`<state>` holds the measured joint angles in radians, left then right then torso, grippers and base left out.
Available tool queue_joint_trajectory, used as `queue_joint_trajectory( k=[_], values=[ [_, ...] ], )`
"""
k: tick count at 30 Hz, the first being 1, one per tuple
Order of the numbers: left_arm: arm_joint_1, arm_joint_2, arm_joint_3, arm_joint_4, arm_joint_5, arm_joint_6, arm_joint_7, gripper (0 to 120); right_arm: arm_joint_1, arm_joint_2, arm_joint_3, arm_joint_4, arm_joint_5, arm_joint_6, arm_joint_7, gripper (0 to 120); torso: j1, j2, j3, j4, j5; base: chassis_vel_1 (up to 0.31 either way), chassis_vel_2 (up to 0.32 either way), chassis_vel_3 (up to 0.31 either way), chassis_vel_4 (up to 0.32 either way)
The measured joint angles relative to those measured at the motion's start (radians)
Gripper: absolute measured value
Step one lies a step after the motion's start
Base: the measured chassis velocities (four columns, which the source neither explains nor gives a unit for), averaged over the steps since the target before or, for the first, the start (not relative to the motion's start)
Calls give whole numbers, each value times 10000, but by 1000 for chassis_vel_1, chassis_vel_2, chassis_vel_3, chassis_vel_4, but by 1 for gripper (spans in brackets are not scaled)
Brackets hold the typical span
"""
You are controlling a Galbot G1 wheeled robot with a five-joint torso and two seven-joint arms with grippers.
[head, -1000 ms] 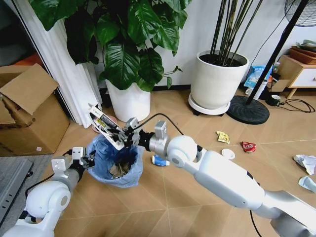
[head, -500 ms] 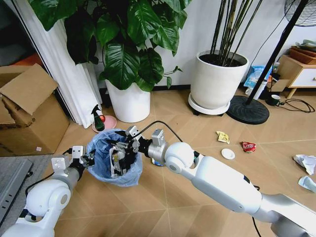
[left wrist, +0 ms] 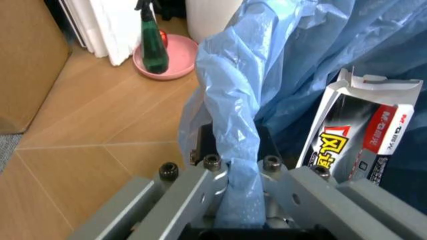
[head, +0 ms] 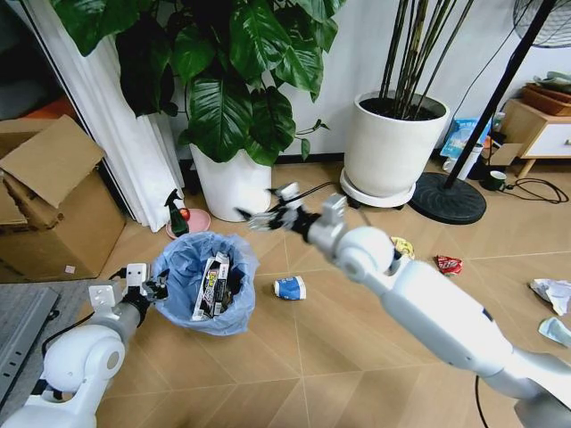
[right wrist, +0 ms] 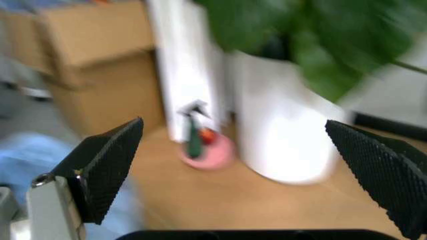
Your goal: Pick up the trash bin and place the garbage on the floor into it.
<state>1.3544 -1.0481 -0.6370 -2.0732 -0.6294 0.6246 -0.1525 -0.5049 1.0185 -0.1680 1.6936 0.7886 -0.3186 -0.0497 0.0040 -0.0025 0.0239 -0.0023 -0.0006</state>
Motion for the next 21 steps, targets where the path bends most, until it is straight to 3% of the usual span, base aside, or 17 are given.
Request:
queue_joint_trajectory(
  k=[4, 12, 21],
  values=[
    [6, 16, -48, -55, 0, -19, -5, 0, -411, -29, 424, -1613, -644, 87, -211, 100, 0, 0, 0, 0, 1, 0, 0, 0, 0],
    [29, 34, -53, -97, -2, -29, -15, 0, -951, 412, 637, -3584, -1817, 610, -850, 100, 0, 0, 0, -1, -3, 0, 0, 0, 0],
    [107, 179, -33, -176, -13, -39, -16, 0, -1031, 2200, 571, -6112, -2889, 1142, -1477, 100, 0, 0, 0, 4, -2, 0, 0, 0, 0]
  ],
)
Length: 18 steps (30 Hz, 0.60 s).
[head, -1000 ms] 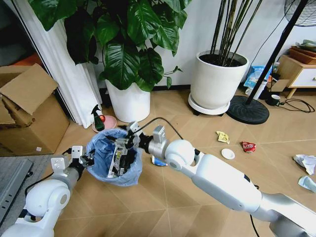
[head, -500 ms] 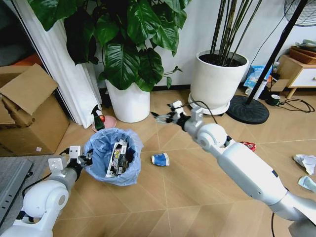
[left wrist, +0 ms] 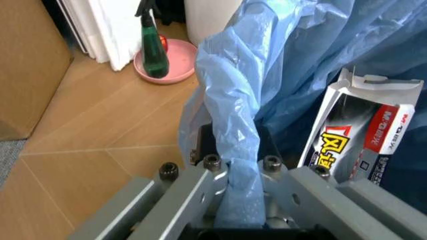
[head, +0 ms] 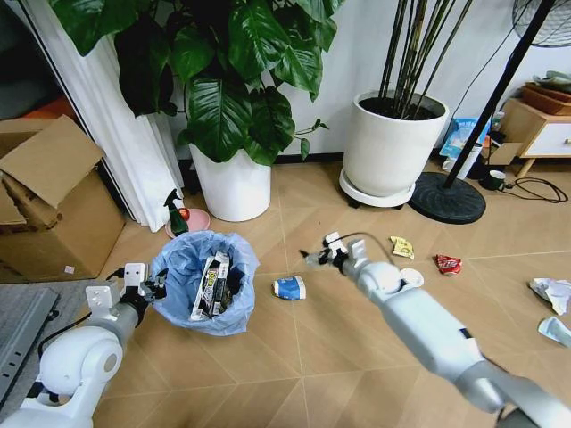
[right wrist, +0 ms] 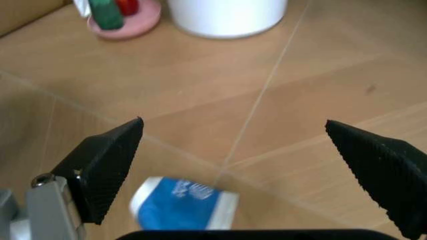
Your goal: Pick up the trash bin and place the garbage on the floor into it.
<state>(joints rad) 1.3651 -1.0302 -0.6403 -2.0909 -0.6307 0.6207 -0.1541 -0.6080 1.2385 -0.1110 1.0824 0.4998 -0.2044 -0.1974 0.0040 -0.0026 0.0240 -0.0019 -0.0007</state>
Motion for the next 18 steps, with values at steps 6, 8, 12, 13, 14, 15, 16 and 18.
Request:
queue_joint_trajectory(
  k=[6, 8, 12, 13, 14, 15, 16, 18],
  values=[
    [65, 96, 37, -84, -33, -1, -36, 0, -70, 847, 264, -1251, -440, 154, 141, 100, 0, 0, 0, -3, -2, 0, 0, 0, 0],
    [82, 98, 46, -91, -34, -1, -37, 0, -87, 904, 313, -1367, -492, 176, 156, 100, 0, 1, -1, -3, -3, 0, 0, 0, 0],
    [117, 96, 93, -99, -28, -3, -53, 0, -188, 1135, 493, -1745, -666, 240, 176, 100, 0, 0, 0, -4, -2, 0, 0, 0, 0],
    [119, 96, 101, -102, -28, -3, -57, 0, -212, 1186, 540, -1810, -697, 247, 182, 100, 0, 1, -1, -4, -2, 0, 0, 0, 0],
    [122, 99, 111, -108, -28, -4, -64, 0, -249, 1272, 617, -1913, -748, 248, 186, 100, 0, 0, 0, -3, -4, 0, 0, 0, 0],
    [122, 99, 111, -108, -28, -4, -64, 0, -249, 1272, 617, -1913, -748, 248, 186, 100, 0, 0, 0, -3, -4, 0, 0, 0, 0],
    [122, 108, 114, -110, -28, -4, -67, 0, -271, 1330, 673, -1983, -803, 248, 184, 100, 0, 0, -1, -3, -2, 0, 0, 0, 0],
    [118, 134, 114, -110, -28, -4, -76, 0, -296, 1490, 833, -2219, -951, 247, 179, 100, 0, 1, 0, -3, -3, 0, 0, 0, 0]
  ],
)
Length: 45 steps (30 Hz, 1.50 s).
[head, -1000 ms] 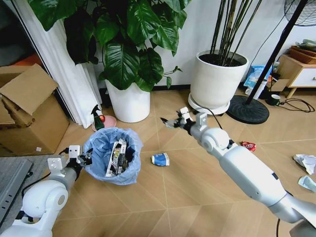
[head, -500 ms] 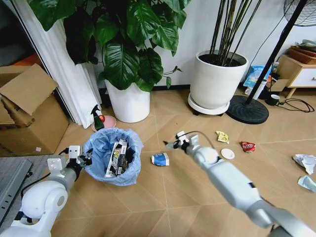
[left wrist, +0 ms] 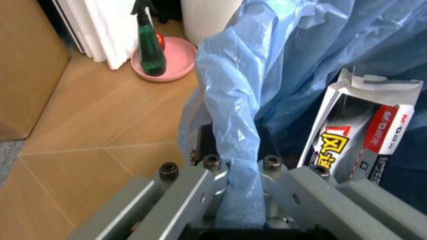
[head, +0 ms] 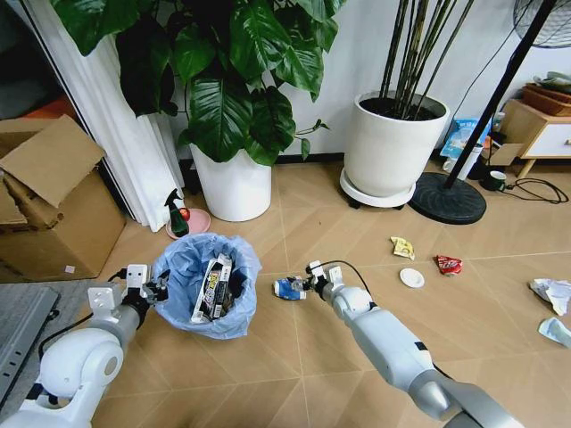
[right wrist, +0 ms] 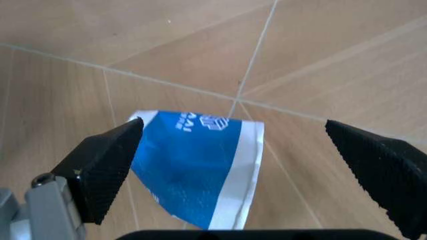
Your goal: Pick up the trash bin and place the garbage on the floor into it.
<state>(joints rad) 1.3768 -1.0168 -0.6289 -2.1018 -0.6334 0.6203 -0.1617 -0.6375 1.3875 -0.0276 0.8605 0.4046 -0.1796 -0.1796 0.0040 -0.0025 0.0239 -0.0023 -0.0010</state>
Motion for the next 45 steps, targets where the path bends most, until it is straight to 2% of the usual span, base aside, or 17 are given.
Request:
queue_joint_trajectory(
  k=[14, 22, 27, 29, 33, 35, 36, 38, 41, 43, 45],
  values=[
    [-12, -16, 14, 1, 2, 0, -17, 0, -68, 458, 194, -622, -210, -53, -96, 100, 0, 0, 0, 0, 1, 0, 0, 0, 0],
    [-48, -34, 19, 43, 2, -1, -13, 0, -16, 786, 405, -1206, -672, 10, -163, 93, 0, 0, 0, 0, 0, 0, 0, 0, 0],
    [-70, -59, 42, 81, 11, -4, -2, 0, 20, 945, 562, -1438, -947, 99, -245, 81, 0, 0, 0, 0, 1, 0, 0, 0, 0],
    [-71, -65, 43, 89, 17, -6, 7, 0, 20, 987, 622, -1503, -1005, 125, -293, 69, 0, 0, 0, 0, 1, 0, 0, 0, 0],
    [-73, -65, 43, 94, 18, -10, 12, 0, 20, 1010, 658, -1546, -1039, 140, -339, 60, 0, 0, 0, 0, 1, 0, 0, 0, 0],
    [-86, -61, 42, 100, 18, -11, 15, 0, 21, 1023, 690, -1563, -1058, 148, -395, 50, 0, 0, 0, 0, 1, 0, 0, 0, 0],
    [-86, -61, 42, 100, 18, -11, 15, 0, 21, 1023, 690, -1563, -1058, 148, -395, 50, 0, 0, 0, 0, 1, 0, 0, 0, 0],
    [-100, -62, 43, 103, 18, -12, 17, 0, 26, 1028, 712, -1572, -1065, 154, -407, 34, 0, 0, 0, 0, 1, 0, 0, 0, 0],
    [-96, -72, 43, 103, 19, -12, 21, 0, 15, 1017, 724, -1580, -1076, 189, -408, 27, 0, 0, 0, 0, 1, 0, 0, 0, 0],
    [-89, -78, 42, 103, 18, -13, 24, 0, -6, 997, 730, -1575, -1078, 192, -410, 18, 0, 0, 0, 0, 1, 0, 0, 0, 0],
    [-87, -78, 40, 104, 19, -12, 28, 0, -9, 998, 763, -1571, -1094, 204, -410, 15, 0, 0, 0, 0, 1, 0, 0, 0, 0]
  ],
)
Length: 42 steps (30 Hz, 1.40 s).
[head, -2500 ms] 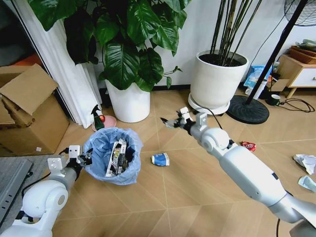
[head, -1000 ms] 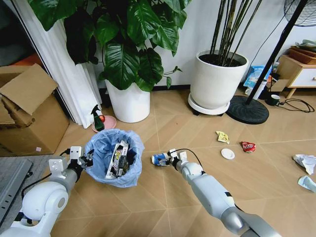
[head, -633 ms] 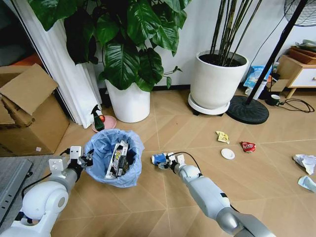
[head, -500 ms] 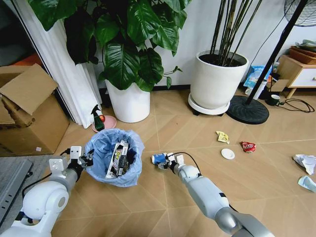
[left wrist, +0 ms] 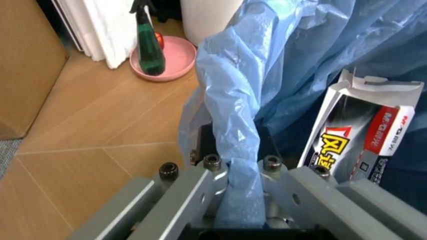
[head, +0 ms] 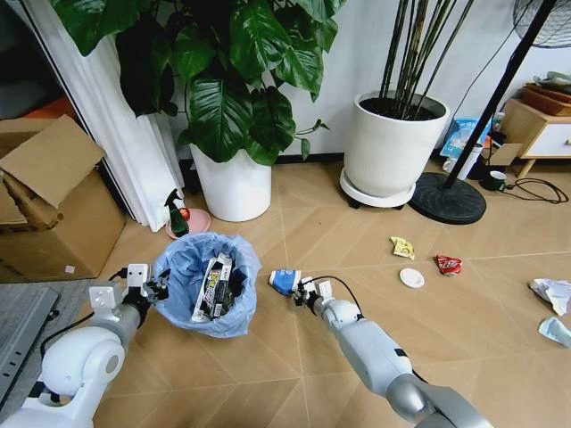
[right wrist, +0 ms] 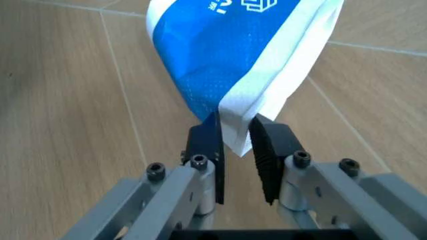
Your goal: Pick up the trash bin and place the garbage on the floor into it.
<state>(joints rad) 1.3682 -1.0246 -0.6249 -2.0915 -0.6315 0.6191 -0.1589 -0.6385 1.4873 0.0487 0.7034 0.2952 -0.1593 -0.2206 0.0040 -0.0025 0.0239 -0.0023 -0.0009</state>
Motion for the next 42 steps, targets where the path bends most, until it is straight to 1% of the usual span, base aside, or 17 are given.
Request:
queue_joint_trajectory(
  k=[1, 4, 7, 13, 20, 29, 31, 33, 34, 37, 38, 42],
  values=[
    [0, 0, 0, 0, 0, 0, 0, 0, 0, 0, 0, 0, 0, 0, 0, 15, 0, 0, 0, 0, 0, 0, 0, 0, 0],
    [0, 3, -12, -2, -2, -2, 3, 0, -12, 0, 11, 10, -14, 12, -1, 6, 0, 0, 0, 0, 0, 0, 0, 0, 0],
    [2, 3, -25, -7, -4, -3, 4, 0, -19, -1, 11, 17, -21, 20, -9, 5, 0, 0, 0, 0, 0, 0, 0, 0, 0],
    [12, 5, -44, -18, -7, -6, 6, 0, -17, 19, 33, 2, -68, 46, -50, 0, 0, 0, 0, 1, 0, 0, 0, 0, 0],
    [8, 9, -49, -30, -12, -14, 6, 0, -100, -44, 130, 215, -128, 105, -53, 0, 0, 0, 0, 1, 1, 0, 0, 0, 0],
    [4, -16, -28, -56, -8, -16, 7, 0, -274, -430, 286, 1103, -8, 106, -3, 0, 0, 0, 1, 0, 1, 0, 0, 0, 0],
    [33, -35, -17, -72, 4, -16, 9, 0, -309, -644, 320, 1694, 175, 94, 38, 0, 0, 0, 0, 0, 1, 0, 0, 0, 0],
    [55, -34, -21, -80, 9, -16, 12, 0, -359, -922, 217, 2444, 679, -10, 116, 0, 0, 0, 1, 1, 2, 0, 0, 0, 0],
    [55, -34, -21, -80, 9, -16, 12, 0, -359, -922, 217, 2444, 679, -10, 116, 0, 0, 0, 1, 1, 2, 0, 0, 0, 0],
    [68, -11, -29, -91, 11, -16, 18, 0, -393, -1502, -115, 3971, 1628, -192, 179, 0, 0, 0, 0, 0, 1, 0, 0, 0, 0],
    [68, -11, -29, -91, 11, -16, 18, 0, -393, -1502, -115, 3971, 1628, -192, 179, 0, 0, 0, 0, 0, 1, 0, 0, 0, 0],
    [94, 0, -22, -97, 11, 23, 14, 0, -166, -2142, -403, 5735, 2423, -404, 171, 0, 0, 0, 0, 1, 0, 0, 0, 0, 0]
  ],
)
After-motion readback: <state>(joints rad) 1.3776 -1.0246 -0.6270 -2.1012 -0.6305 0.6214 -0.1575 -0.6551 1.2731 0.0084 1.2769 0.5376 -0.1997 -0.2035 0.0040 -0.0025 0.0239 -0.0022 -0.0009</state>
